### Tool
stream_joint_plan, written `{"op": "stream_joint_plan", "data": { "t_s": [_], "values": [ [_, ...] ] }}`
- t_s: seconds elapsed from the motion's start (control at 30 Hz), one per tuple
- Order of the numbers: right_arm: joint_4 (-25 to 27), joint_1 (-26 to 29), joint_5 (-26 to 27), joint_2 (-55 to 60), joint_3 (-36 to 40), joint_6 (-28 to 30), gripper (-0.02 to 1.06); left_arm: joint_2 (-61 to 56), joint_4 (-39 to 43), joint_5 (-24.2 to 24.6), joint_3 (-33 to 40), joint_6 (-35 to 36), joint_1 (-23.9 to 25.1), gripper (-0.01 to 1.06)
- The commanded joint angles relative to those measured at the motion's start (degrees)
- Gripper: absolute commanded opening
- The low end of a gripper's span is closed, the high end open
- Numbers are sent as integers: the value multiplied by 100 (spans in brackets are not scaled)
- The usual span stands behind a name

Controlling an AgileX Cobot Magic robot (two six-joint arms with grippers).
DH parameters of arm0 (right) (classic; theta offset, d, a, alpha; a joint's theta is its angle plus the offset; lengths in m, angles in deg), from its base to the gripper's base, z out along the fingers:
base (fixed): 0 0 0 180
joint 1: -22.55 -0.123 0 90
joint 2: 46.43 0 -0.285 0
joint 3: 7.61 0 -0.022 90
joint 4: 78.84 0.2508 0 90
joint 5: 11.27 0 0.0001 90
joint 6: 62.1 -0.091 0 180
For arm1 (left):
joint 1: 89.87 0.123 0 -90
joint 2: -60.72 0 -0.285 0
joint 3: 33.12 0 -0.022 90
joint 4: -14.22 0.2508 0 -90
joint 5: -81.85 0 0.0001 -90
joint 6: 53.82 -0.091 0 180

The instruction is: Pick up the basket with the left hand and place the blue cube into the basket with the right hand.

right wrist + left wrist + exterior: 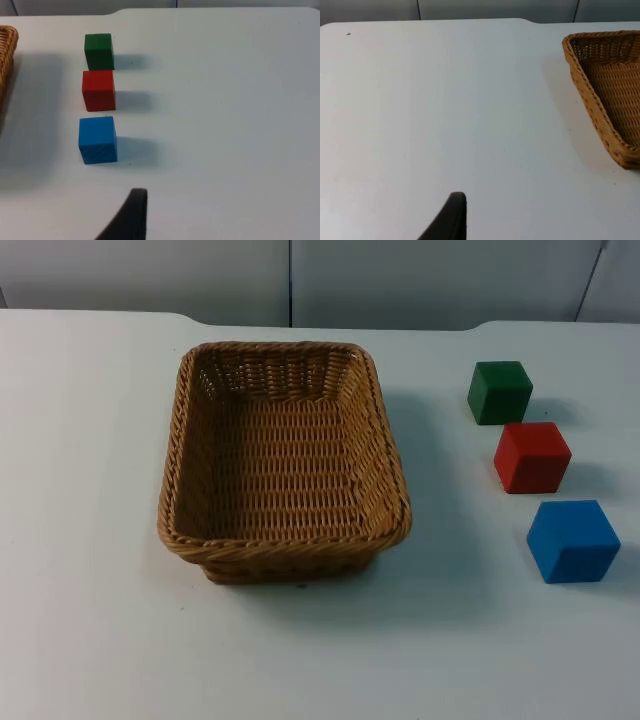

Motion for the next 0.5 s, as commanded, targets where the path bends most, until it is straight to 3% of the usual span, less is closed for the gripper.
{"op": "stream_joint_plan", "data": {
  "t_s": [0.0,0.1,0.47],
  "values": [
    [19,49,96,-20,28,37,104,-22,-39,-6,23,24,-13,105],
    [19,49,342,-20,28,37,104,-22,-39,-6,23,24,-13,105],
    [31,49,407,-20,28,37,104,-22,-39,-6,23,24,-13,105]
  ]
}}
